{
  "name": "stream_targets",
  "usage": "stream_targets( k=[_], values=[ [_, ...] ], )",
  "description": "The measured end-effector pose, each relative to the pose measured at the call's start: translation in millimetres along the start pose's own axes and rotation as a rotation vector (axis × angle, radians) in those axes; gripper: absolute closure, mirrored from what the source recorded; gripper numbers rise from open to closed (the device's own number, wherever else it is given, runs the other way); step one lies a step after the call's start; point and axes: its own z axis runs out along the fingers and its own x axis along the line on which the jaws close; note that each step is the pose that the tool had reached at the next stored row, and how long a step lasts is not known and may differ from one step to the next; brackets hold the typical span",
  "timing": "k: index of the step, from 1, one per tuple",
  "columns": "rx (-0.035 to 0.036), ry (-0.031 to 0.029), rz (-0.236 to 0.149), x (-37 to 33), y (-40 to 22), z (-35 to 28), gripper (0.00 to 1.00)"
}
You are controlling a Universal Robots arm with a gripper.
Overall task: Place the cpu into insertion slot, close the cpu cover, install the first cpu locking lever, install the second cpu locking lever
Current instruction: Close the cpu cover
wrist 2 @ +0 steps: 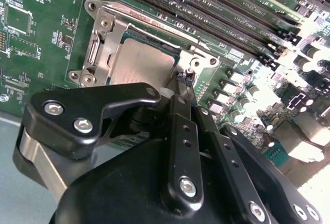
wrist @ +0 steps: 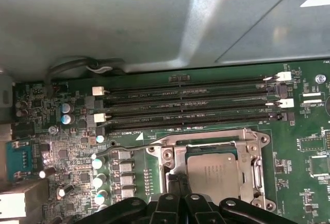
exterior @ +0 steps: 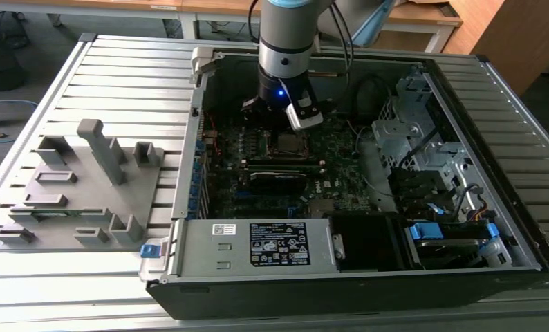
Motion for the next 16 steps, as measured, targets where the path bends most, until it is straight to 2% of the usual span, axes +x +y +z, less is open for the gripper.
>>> stream_targets(
  k=[5, 10, 16],
  values=[
    [0.0, 0.0, -0.001, 0.1, 0.0, 0.1, 0.89],
    [0.0001, 0.0007, -0.027, 0.2, 0.0, 0.3, 0.89],
    [-0.0001, 0.0006, -0.028, 1.2, 0.0, 2.5, 0.89]
  ],
)
